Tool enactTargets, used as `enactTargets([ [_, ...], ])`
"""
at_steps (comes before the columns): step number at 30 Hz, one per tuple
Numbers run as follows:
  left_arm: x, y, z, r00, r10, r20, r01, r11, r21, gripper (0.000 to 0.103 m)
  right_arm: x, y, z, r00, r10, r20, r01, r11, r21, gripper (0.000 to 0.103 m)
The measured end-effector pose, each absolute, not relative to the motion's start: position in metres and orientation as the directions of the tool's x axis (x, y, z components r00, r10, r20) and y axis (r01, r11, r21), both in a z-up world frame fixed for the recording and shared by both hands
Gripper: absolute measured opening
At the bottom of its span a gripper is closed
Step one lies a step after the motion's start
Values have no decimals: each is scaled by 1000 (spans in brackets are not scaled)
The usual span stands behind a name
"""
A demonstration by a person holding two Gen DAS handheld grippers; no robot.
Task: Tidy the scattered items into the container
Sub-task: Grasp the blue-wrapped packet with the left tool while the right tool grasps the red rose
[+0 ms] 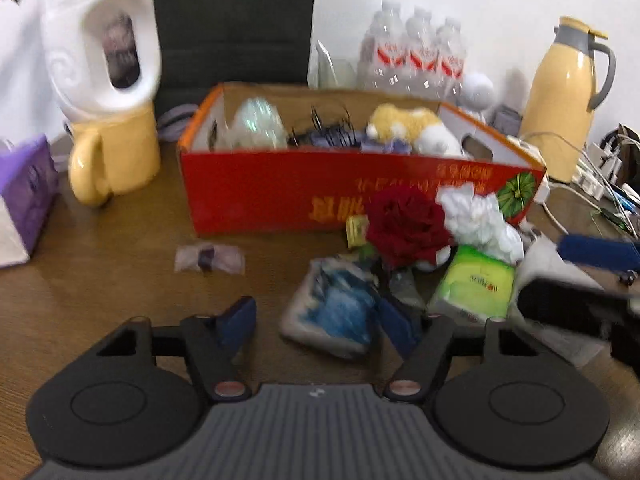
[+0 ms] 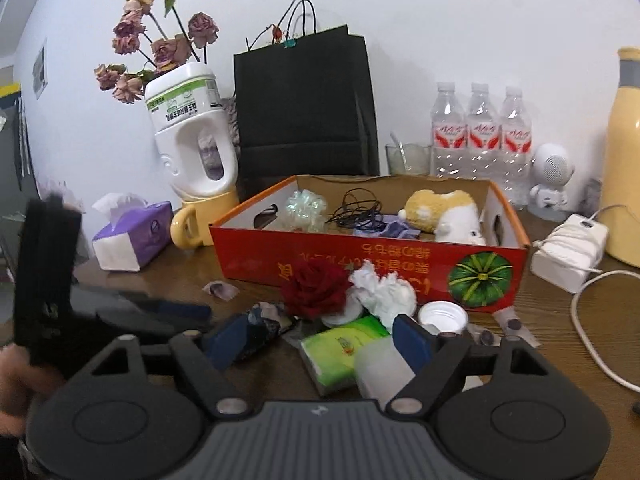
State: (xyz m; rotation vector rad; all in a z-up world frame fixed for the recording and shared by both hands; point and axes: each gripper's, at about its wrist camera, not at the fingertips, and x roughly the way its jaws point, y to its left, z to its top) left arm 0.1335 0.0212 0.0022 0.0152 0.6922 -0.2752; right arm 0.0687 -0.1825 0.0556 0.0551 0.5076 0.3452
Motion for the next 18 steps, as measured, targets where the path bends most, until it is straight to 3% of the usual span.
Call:
enactTargets([
  [3, 131, 21, 1, 732, -264, -628, 277, 958, -79, 65, 87, -172, 57, 803, 354, -480, -341, 933, 118, 80],
  [4, 129, 20, 1, 736, -265, -623, 283, 956, -73, 45, 94, -166, 58, 799, 349, -489, -347, 933, 99, 80],
  [7, 127, 24, 2, 752, -222, -621, 262, 965, -28, 22, 117, -150, 58, 780, 362, -510, -376, 923, 80, 80],
  [15, 115, 77, 25, 819, -192, -540, 136, 980, -144, 18, 156, -118, 40, 778, 266, -569, -339, 941, -24, 74],
  [16, 117, 81, 25, 822, -182, -540, 120, 982, -148, 18, 158, -115, 36, 778, 253, -576, -336, 941, -40, 69],
  [17, 118, 82, 26, 823, -172, -541, 108, 983, -149, 18, 160, -113, 33, 774, 250, -582, -336, 941, -42, 49],
  [18, 118, 83, 26, 824, -168, -542, 104, 984, -148, 18, 161, -113, 31, 770, 253, -586, -336, 941, -34, 45],
])
